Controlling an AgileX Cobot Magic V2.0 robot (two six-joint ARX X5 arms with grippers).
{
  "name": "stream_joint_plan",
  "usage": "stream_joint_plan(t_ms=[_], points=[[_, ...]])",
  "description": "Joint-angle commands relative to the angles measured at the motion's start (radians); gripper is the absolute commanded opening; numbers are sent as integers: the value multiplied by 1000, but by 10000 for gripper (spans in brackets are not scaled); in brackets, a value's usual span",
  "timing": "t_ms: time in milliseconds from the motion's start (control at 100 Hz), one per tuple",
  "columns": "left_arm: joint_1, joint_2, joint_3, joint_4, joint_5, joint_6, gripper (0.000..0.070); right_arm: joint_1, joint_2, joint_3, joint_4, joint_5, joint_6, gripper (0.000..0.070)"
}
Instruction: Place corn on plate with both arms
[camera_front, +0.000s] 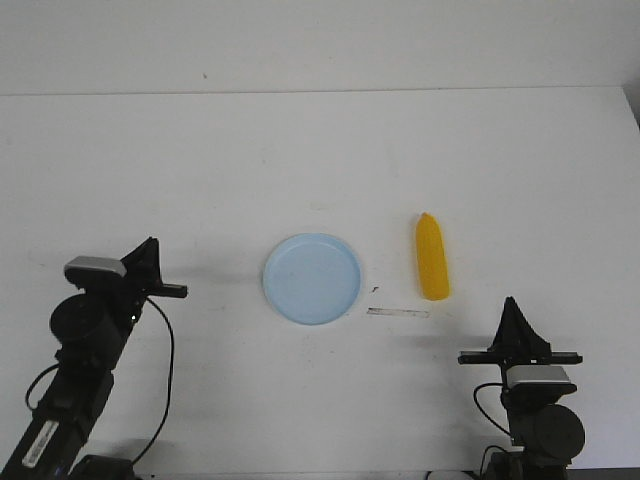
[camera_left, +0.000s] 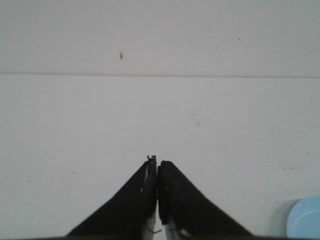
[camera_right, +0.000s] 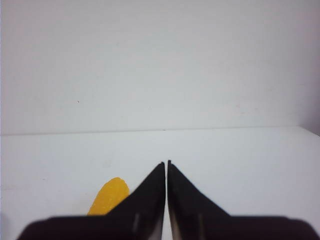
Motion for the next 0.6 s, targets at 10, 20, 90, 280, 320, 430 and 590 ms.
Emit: stream_joint_plan(t_ms=[10, 20, 90, 280, 320, 430, 590], points=[[21, -92, -47, 10, -7, 69, 1, 0, 2, -1, 10, 0, 0, 6], [25, -105, -54, 9, -7, 71, 1, 0, 2, -1, 10, 0, 0, 6], [48, -203, -101, -5, -7, 71, 1, 0, 2, -1, 10, 0, 0, 6], [92, -453, -147, -196, -7, 71, 1, 0, 2, -1, 10, 0, 0, 6], [99, -497, -147, -230, -7, 71, 1, 0, 2, -1, 10, 0, 0, 6], [112, -596, -147, -284, -7, 72, 1, 0, 2, -1, 10, 0, 0, 6], [118, -672, -147, -328, -26, 74, 2, 0, 2, -1, 10, 0, 0, 6]])
